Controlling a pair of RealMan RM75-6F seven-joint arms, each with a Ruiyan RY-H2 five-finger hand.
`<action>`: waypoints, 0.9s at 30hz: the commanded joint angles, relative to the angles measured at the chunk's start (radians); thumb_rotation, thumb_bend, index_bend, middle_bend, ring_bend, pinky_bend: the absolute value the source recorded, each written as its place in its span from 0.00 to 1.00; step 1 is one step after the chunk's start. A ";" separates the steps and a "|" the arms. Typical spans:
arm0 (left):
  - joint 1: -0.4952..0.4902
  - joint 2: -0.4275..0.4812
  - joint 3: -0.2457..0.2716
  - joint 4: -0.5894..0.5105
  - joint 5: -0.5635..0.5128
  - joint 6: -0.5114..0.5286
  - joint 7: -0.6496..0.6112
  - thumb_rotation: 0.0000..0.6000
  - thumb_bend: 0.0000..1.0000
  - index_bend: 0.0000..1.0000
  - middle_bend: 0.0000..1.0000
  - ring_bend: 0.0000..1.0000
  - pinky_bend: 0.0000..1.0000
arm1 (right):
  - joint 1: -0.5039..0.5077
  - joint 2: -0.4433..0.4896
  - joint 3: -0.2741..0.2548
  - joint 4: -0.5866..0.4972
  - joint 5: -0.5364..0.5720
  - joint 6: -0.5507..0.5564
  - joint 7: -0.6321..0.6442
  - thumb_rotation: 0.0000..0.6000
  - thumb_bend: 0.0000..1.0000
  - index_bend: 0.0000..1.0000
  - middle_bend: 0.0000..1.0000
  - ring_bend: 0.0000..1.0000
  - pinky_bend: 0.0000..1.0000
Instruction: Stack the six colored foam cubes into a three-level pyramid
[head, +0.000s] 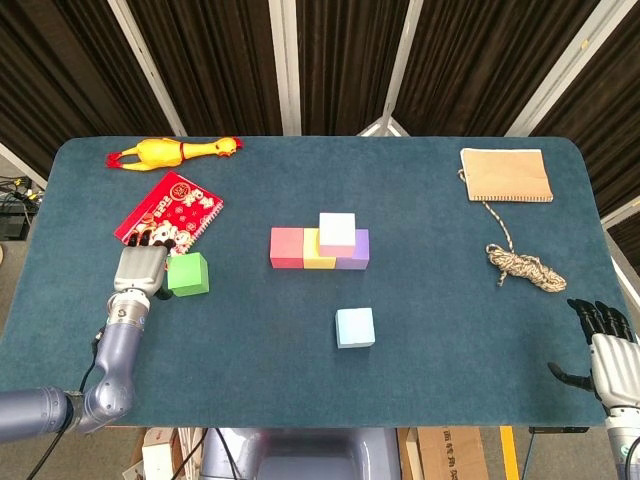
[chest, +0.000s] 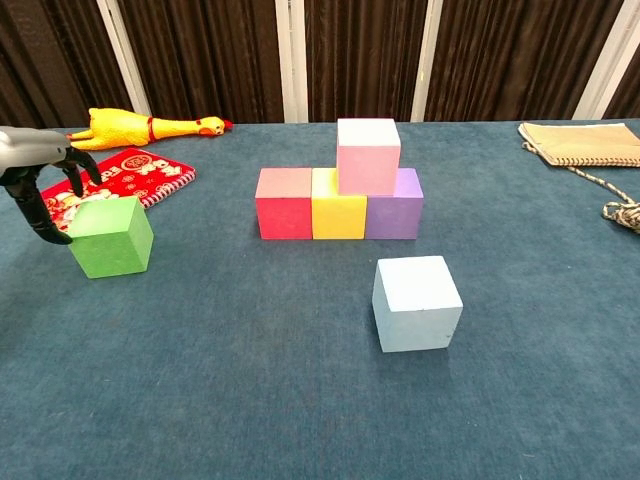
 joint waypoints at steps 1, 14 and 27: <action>-0.007 -0.013 -0.002 0.015 0.006 -0.006 0.007 1.00 0.27 0.22 0.25 0.00 0.00 | 0.001 -0.001 0.000 0.001 0.000 0.000 0.000 1.00 0.19 0.13 0.14 0.02 0.00; -0.028 -0.074 -0.004 0.066 -0.008 -0.021 0.038 1.00 0.31 0.25 0.27 0.00 0.00 | 0.003 -0.001 0.001 0.007 0.008 -0.008 0.007 1.00 0.19 0.13 0.14 0.02 0.00; -0.026 -0.089 -0.010 0.080 -0.019 -0.006 0.055 1.00 0.31 0.29 0.32 0.00 0.00 | 0.003 0.001 0.003 0.011 0.010 -0.009 0.014 1.00 0.19 0.13 0.14 0.02 0.00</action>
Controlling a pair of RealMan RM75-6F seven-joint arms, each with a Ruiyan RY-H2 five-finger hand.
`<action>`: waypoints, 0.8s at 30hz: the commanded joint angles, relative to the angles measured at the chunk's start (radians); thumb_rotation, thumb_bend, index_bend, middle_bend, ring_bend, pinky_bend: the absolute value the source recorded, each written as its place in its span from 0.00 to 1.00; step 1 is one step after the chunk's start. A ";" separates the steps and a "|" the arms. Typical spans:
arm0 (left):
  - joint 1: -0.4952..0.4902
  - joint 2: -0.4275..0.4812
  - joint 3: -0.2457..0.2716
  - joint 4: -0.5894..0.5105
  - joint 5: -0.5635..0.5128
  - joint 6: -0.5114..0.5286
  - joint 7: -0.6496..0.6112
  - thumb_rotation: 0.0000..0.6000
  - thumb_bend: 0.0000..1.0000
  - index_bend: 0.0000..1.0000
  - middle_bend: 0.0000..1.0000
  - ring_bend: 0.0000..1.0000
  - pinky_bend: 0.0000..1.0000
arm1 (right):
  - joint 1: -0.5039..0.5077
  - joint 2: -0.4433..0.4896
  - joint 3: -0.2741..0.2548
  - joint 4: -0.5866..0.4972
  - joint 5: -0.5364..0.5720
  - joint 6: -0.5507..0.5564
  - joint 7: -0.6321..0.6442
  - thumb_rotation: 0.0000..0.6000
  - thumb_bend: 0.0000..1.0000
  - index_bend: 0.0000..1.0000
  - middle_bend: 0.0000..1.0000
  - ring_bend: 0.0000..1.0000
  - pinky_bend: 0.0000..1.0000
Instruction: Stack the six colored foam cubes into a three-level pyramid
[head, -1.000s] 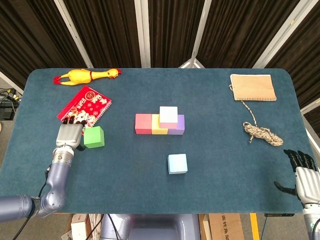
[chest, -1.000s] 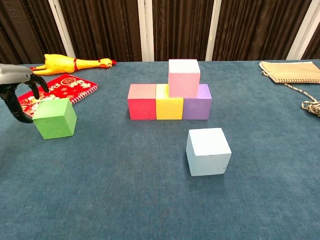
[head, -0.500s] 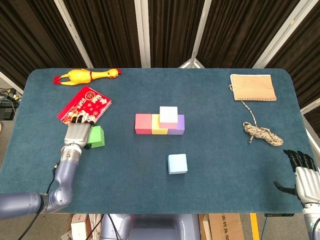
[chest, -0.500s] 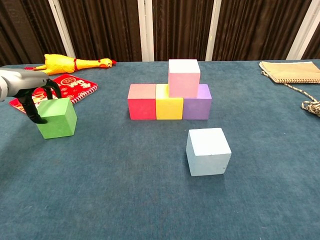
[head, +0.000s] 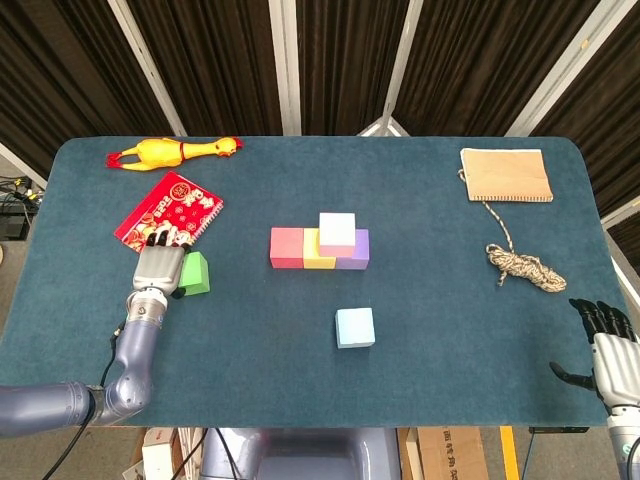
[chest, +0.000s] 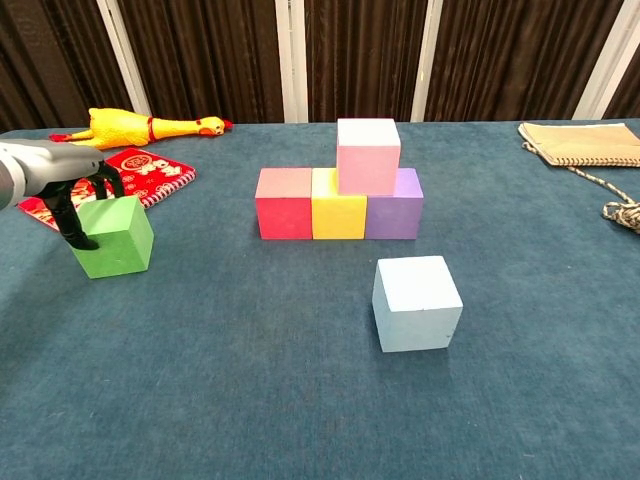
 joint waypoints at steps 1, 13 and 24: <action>0.001 0.000 -0.001 0.000 -0.002 0.006 0.004 1.00 0.31 0.29 0.32 0.00 0.00 | 0.000 0.000 0.001 0.001 0.001 0.000 0.002 1.00 0.19 0.13 0.14 0.02 0.00; 0.006 0.048 -0.028 -0.038 0.006 -0.020 -0.014 1.00 0.44 0.34 0.37 0.00 0.00 | -0.002 0.002 0.001 -0.001 0.001 0.005 0.002 1.00 0.19 0.13 0.14 0.02 0.00; -0.101 0.245 -0.118 -0.113 -0.058 -0.267 -0.022 1.00 0.44 0.33 0.36 0.00 0.00 | 0.006 -0.011 0.010 0.013 0.048 -0.018 -0.034 1.00 0.19 0.13 0.14 0.02 0.00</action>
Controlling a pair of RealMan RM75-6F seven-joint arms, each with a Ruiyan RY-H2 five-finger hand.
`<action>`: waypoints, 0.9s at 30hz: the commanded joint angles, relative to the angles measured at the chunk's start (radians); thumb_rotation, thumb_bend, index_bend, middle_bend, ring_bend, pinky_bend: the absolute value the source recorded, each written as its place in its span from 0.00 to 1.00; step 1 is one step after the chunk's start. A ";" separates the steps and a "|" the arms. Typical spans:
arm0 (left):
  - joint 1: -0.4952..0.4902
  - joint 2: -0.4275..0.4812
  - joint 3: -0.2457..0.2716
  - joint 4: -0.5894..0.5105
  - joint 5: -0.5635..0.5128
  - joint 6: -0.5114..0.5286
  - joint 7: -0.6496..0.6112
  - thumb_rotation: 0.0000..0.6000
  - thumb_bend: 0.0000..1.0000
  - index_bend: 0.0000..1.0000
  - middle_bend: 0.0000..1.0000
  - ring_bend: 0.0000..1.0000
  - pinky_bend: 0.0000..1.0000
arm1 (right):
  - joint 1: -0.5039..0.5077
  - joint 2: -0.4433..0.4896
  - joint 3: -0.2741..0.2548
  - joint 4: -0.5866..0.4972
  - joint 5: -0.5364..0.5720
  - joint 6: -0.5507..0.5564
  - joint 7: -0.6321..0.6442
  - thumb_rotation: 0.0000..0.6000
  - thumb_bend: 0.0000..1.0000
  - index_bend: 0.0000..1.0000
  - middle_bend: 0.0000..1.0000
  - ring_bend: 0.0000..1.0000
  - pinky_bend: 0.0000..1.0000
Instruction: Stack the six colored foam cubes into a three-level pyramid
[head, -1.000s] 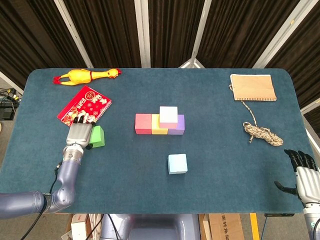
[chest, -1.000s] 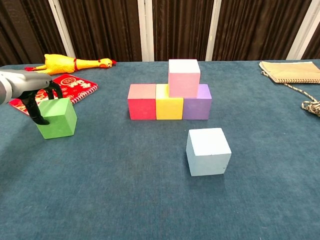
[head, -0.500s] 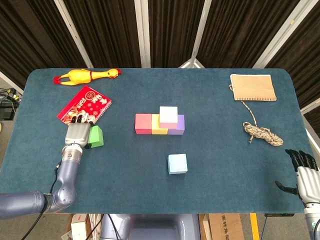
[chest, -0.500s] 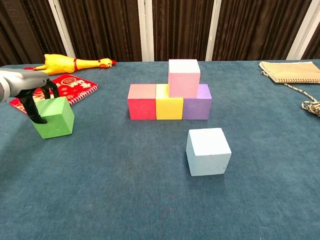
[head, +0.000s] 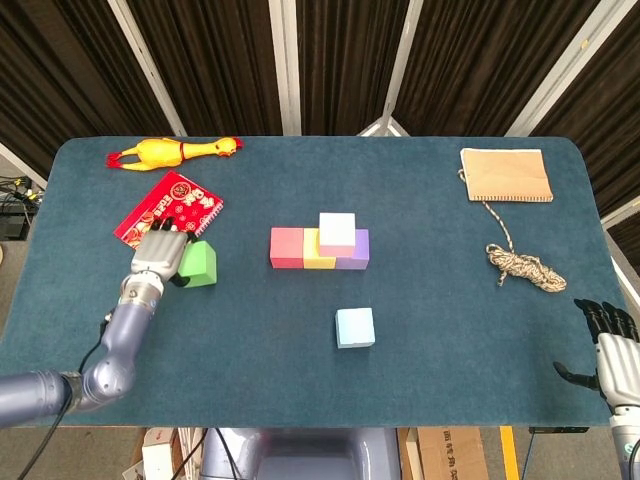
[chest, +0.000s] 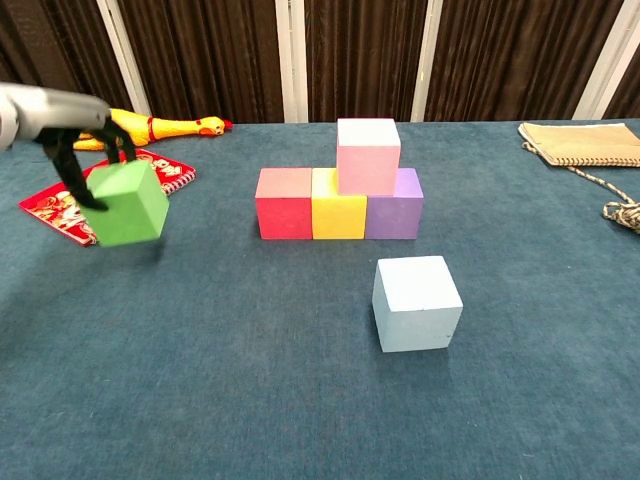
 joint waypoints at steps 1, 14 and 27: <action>-0.071 0.070 -0.042 -0.013 -0.056 -0.090 0.011 1.00 0.44 0.33 0.36 0.00 0.00 | 0.004 -0.007 0.006 0.007 0.021 -0.008 -0.018 1.00 0.19 0.13 0.14 0.02 0.00; -0.277 0.053 -0.045 0.147 -0.187 -0.228 0.011 1.00 0.42 0.31 0.33 0.00 0.00 | 0.006 -0.022 0.032 0.032 0.101 -0.017 -0.052 1.00 0.19 0.13 0.14 0.02 0.00; -0.438 -0.027 0.012 0.206 -0.337 -0.166 0.068 1.00 0.41 0.29 0.30 0.00 0.00 | 0.009 -0.021 0.033 0.040 0.105 -0.030 -0.044 1.00 0.19 0.13 0.14 0.02 0.00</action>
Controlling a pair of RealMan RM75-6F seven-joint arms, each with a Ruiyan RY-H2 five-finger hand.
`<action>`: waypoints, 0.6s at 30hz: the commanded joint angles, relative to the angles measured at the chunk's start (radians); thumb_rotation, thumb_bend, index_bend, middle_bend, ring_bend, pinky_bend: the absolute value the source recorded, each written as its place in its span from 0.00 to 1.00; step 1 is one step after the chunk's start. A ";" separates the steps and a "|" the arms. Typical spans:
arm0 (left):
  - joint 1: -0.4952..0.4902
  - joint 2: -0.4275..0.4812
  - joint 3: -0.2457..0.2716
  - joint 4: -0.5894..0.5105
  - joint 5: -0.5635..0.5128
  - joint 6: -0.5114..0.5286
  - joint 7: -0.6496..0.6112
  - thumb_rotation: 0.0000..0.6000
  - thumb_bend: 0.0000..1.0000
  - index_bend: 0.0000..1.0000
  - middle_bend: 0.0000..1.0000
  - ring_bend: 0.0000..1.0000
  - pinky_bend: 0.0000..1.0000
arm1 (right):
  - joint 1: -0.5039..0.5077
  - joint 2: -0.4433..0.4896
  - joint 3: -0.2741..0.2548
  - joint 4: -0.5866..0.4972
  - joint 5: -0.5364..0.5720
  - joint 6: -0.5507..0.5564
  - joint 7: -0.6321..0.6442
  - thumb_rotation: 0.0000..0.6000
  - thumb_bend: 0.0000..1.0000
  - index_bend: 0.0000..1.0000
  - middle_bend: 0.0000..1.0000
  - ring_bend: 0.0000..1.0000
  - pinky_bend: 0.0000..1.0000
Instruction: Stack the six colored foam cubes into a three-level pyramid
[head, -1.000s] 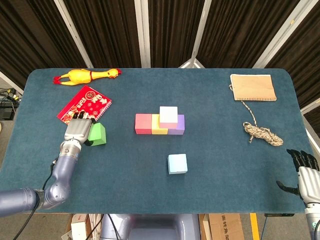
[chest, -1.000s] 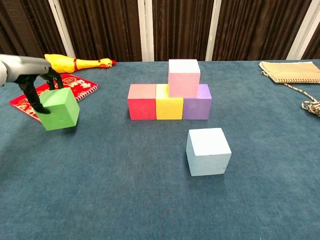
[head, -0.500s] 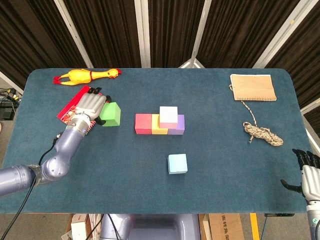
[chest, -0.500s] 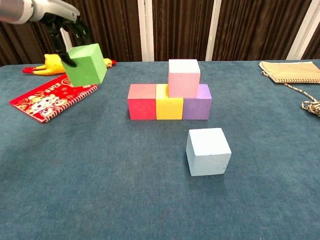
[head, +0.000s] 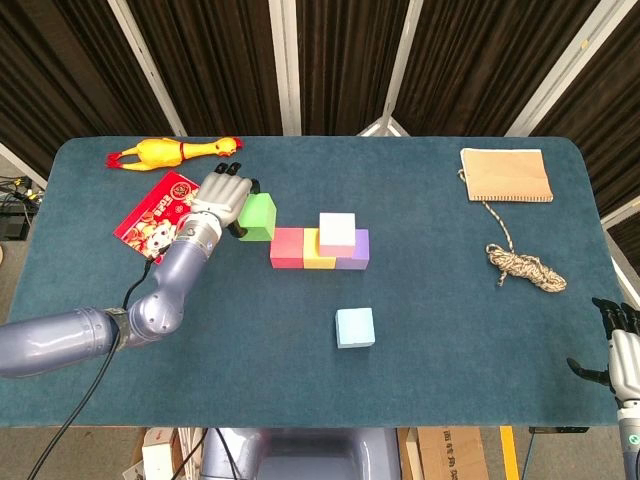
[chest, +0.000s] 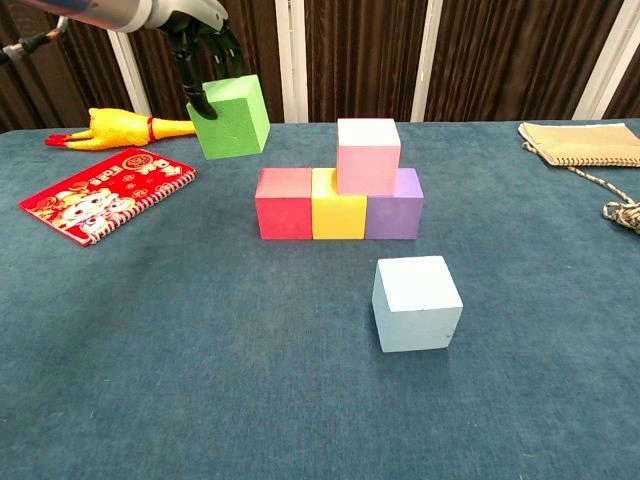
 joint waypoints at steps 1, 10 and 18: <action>-0.042 -0.026 0.023 0.012 -0.048 0.030 0.033 1.00 0.41 0.29 0.30 0.00 0.00 | 0.000 0.001 0.001 0.002 0.000 -0.001 0.006 1.00 0.19 0.13 0.14 0.02 0.00; -0.105 -0.062 0.024 0.003 -0.146 0.092 0.067 1.00 0.40 0.29 0.29 0.00 0.00 | -0.003 0.006 0.003 0.007 -0.006 -0.002 0.027 1.00 0.19 0.13 0.14 0.02 0.00; -0.121 -0.106 -0.004 0.022 -0.157 0.122 0.046 1.00 0.40 0.29 0.29 0.00 0.00 | -0.004 0.010 0.004 0.011 -0.008 -0.006 0.045 1.00 0.19 0.13 0.14 0.02 0.00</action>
